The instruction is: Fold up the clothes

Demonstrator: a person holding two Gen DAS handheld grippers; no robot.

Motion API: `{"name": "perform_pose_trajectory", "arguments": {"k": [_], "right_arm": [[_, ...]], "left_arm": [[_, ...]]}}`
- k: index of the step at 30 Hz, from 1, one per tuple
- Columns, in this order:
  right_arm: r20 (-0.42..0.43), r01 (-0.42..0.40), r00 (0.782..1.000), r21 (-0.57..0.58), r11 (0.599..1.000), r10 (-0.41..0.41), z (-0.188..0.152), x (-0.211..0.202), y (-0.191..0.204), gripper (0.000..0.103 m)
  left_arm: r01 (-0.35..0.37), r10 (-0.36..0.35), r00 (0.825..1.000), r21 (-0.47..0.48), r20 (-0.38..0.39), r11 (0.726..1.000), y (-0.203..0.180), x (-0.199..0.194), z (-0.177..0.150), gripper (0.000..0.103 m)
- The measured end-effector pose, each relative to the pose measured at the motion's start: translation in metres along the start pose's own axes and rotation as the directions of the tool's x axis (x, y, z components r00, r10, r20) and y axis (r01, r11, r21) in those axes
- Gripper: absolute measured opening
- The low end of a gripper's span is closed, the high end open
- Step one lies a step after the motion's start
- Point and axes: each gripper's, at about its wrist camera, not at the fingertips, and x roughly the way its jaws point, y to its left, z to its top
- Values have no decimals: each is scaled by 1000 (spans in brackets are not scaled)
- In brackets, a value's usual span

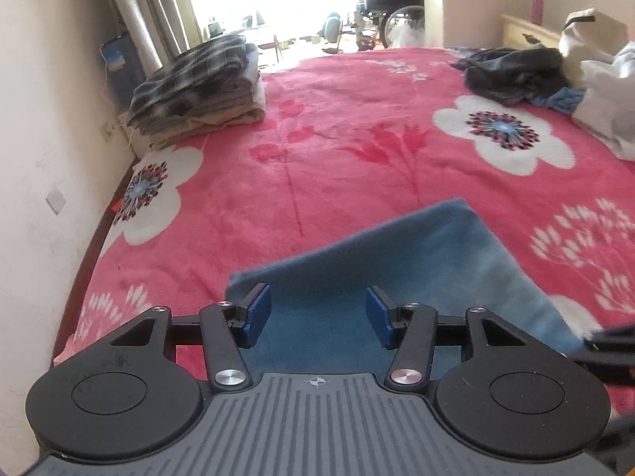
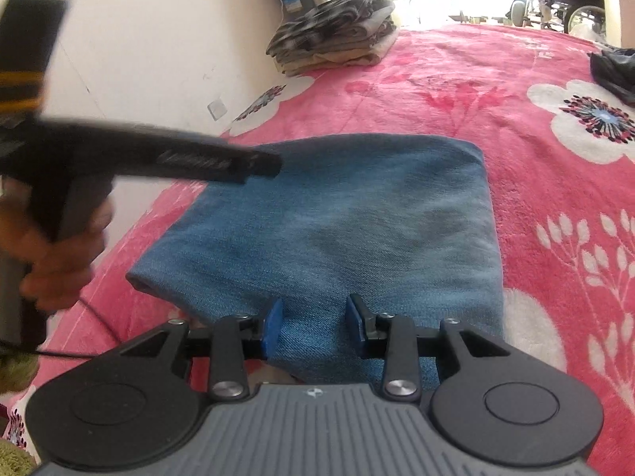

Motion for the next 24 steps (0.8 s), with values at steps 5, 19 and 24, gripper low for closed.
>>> {"name": "perform_pose_trajectory", "arguments": {"k": [5, 19, 24], "right_arm": [[10, -1, 1000, 11, 1000, 1, -2, -1, 0, 38], [16, -8, 1000, 27, 1000, 7, -3, -1, 0, 38], [16, -6, 1000, 29, 1000, 5, -2, 0, 0, 38]], "left_arm": [[2, -3, 998, -16, -69, 1000, -3, 4, -17, 57], [45, -50, 994, -56, -99, 997, 0, 6, -23, 80], [143, -154, 981, -96, -119, 985, 4, 4, -24, 102]]}}
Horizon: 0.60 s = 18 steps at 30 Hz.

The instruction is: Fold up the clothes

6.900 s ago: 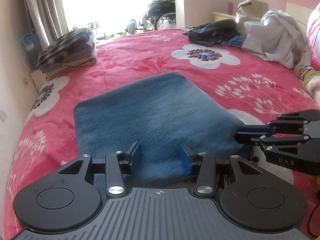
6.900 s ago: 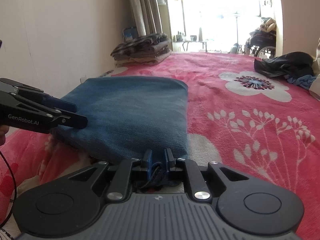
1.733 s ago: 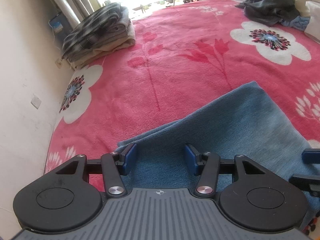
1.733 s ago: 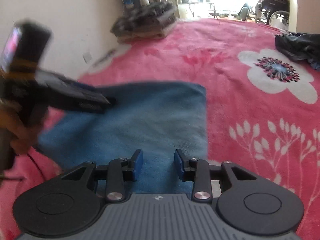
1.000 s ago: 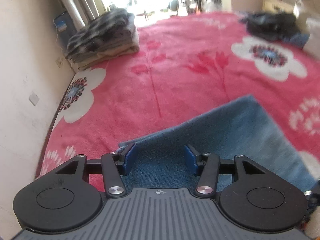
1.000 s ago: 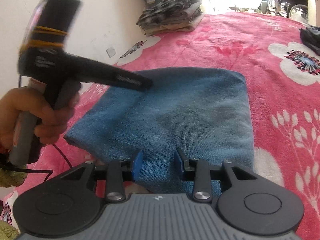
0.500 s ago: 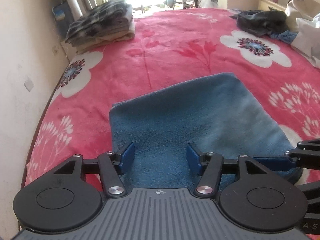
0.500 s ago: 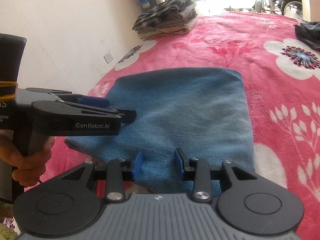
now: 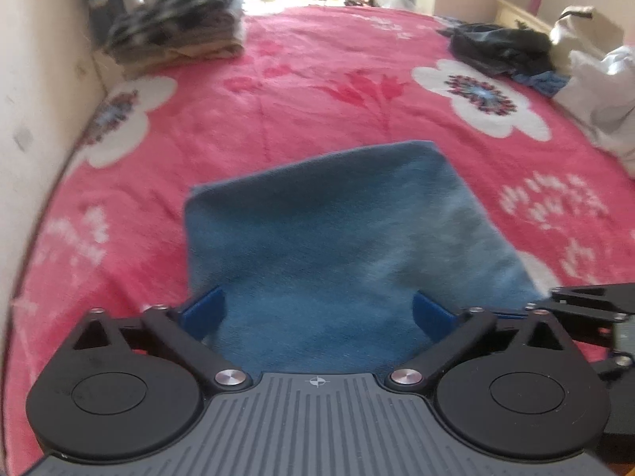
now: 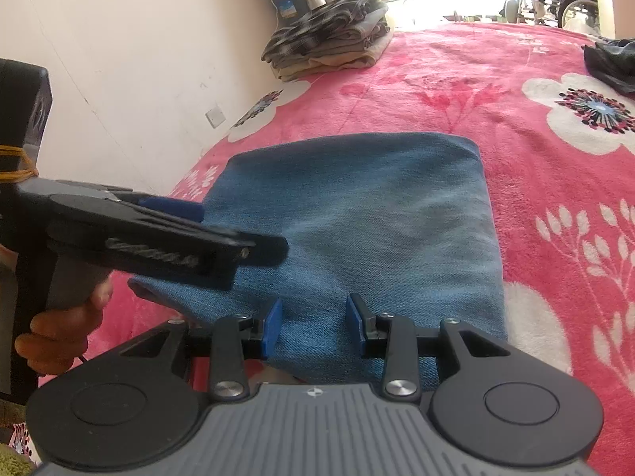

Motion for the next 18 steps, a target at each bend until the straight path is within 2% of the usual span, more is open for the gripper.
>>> {"name": "perform_pose_trajectory", "arguments": {"k": [4, 18], "right_arm": [[1, 4, 1000, 3, 1000, -4, 0, -1, 1, 38], [2, 7, 1000, 9, 1000, -7, -1, -1, 1, 38]], "left_arm": [[-2, 2, 1000, 17, -13, 1000, -4, 1, 0, 103], [63, -66, 998, -93, -22, 994, 12, -5, 5, 103]]}}
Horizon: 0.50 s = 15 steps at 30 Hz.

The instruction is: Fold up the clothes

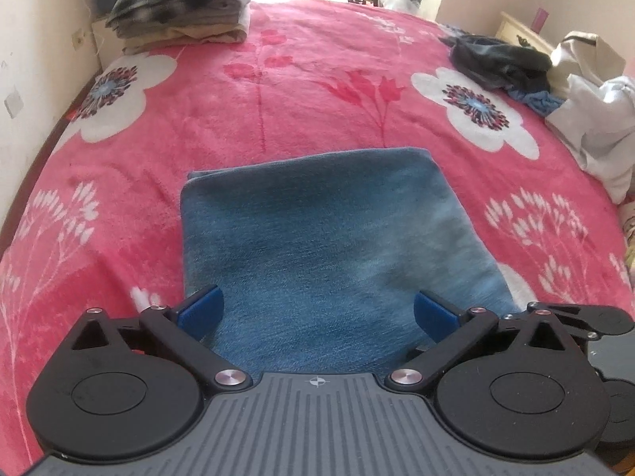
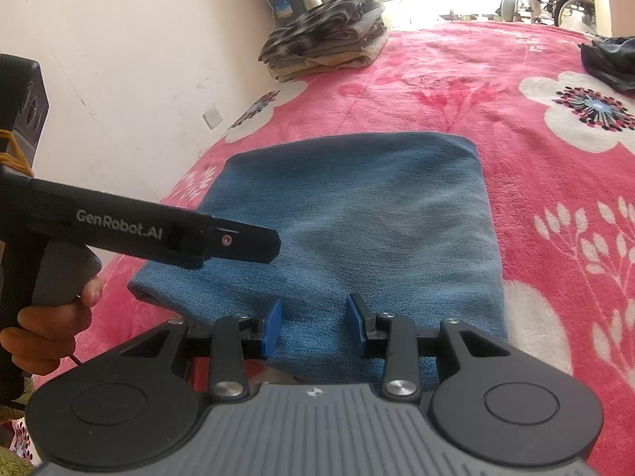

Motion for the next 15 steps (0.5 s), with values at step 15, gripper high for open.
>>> {"name": "perform_pose_trajectory", "arguments": {"k": [15], "right_arm": [[0, 0, 1000, 0, 1000, 0, 0, -1, -1, 39]], "left_arm": [[8, -7, 1000, -28, 14, 1000, 3, -2, -1, 103]]}}
